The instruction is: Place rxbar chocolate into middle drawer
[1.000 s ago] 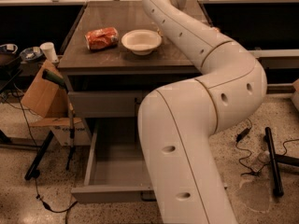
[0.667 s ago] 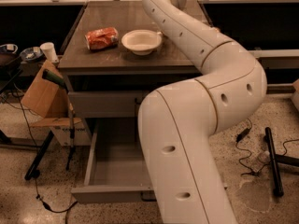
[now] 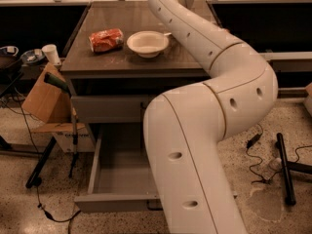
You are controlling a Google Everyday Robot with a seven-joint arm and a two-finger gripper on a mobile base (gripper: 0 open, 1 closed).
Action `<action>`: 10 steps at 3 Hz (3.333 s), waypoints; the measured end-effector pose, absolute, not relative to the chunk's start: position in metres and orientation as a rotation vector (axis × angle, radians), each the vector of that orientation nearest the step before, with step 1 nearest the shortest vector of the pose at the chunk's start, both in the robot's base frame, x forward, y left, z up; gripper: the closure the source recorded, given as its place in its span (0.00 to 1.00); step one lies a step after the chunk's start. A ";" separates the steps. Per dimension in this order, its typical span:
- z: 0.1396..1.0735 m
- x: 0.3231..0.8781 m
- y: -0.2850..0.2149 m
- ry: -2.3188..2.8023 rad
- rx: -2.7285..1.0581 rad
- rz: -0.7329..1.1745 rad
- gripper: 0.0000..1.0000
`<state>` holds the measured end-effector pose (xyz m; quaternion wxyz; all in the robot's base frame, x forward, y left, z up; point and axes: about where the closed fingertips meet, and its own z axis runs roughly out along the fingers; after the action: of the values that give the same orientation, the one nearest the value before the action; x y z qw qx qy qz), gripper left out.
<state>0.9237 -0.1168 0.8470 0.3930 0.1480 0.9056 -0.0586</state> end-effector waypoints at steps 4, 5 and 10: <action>0.944 0.907 -0.173 2.103 0.475 -0.124 1.00; 0.970 0.888 -0.181 2.097 0.447 -0.071 1.00; 0.944 0.887 -0.115 2.228 0.274 0.044 0.19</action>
Offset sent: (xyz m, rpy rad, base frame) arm -0.0081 -0.0376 0.0808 0.0205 -0.1742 -0.0663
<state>0.8868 -0.1154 0.9442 0.4332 0.1101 0.8944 0.0176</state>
